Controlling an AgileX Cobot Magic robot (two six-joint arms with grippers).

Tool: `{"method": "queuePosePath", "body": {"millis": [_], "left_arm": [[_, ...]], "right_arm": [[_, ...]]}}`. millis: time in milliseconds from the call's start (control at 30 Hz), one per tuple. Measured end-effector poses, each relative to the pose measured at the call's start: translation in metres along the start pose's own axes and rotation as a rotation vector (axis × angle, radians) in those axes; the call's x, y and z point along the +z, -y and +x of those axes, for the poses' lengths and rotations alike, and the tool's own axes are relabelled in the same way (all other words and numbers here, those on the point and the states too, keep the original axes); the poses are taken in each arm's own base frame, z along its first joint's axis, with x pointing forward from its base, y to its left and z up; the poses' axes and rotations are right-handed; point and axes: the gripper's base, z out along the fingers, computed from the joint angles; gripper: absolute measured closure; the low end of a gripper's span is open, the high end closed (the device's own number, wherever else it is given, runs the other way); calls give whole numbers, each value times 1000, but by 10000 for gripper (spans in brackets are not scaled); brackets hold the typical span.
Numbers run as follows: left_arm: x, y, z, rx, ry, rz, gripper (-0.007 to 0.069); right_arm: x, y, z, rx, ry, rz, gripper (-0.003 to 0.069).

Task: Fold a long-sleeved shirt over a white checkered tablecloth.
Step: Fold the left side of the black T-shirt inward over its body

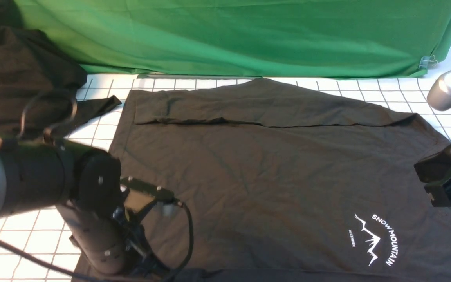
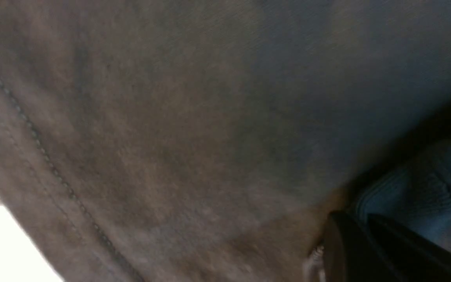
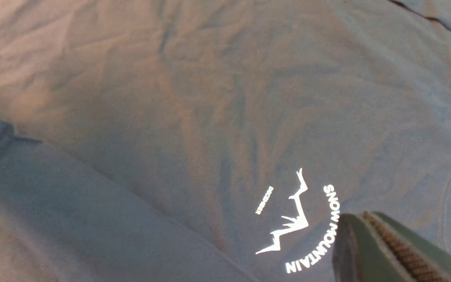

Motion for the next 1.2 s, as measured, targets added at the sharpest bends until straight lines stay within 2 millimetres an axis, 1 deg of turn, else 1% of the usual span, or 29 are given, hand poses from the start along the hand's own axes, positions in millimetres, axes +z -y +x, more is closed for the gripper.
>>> {"method": "queuePosePath", "body": {"millis": [67,133,167,200,267,300,400,433,467,500,533,567,600,667,700,800,900,933,967,1033,1067,1100,1133,1167,1200], "left_arm": [[-17,2,-6,10,21,5,608],[-43,5,-17,27,94,5,608],[-52,5,-21,32,129,2,608],[-69,5,-30,54,198,-21,608],[-81,4,-37,72,248,-47,608],[-98,2,-47,103,327,-97,608],[-119,-6,-68,172,428,-232,608],[-120,-7,-70,176,433,-239,608],[-123,-10,-76,180,452,-261,608],[-124,-15,-86,173,479,-277,608],[-122,-16,-90,171,480,-278,608],[-115,-25,-103,146,492,-277,608],[-106,-30,-110,129,481,-275,608],[-97,-36,-114,110,464,-274,608],[-84,-44,-119,85,433,-273,608],[-60,-56,-127,56,383,-270,608],[-47,-60,-132,61,370,-279,597],[-46,-60,-132,64,369,-283,594],[-42,-61,-134,76,365,-295,579],[-38,-63,-137,89,376,-313,525],[-38,-63,-137,90,377,-313,511],[-37,-64,-138,95,381,-317,449],[-38,-64,-138,88,381,-318,407],[-38,-64,-138,86,379,-319,398],[-39,-64,-138,81,372,-325,354]], "right_arm": [[0,0,0,0,0,0,659],[0,0,0,-1,0,0,659],[0,0,0,-1,0,0,659],[0,0,0,-1,0,0,659],[0,0,0,-1,0,0,659],[0,0,0,1,0,0,659],[0,0,0,4,0,0,659],[0,0,0,4,0,0,659],[0,0,0,4,0,0,659],[0,0,0,5,0,-1,659],[0,0,0,6,0,-2,659],[0,-1,0,15,1,-10,659],[0,-2,0,24,3,-20,659],[0,-3,0,32,3,-28,659],[0,-4,-1,42,5,-39,659],[0,-5,-1,56,8,-54,659],[0,-5,-1,57,8,-55,659],[0,-5,-1,57,8,-55,659],[0,-5,-1,58,8,-56,659],[0,-5,-1,58,8,-56,659],[0,-5,-1,58,8,-56,659],[0,-5,-1,58,8,-57,659],[0,-5,-1,58,8,-57,659],[0,-5,-1,58,8,-57,659],[0,-5,-1,59,8,-58,659]]}}
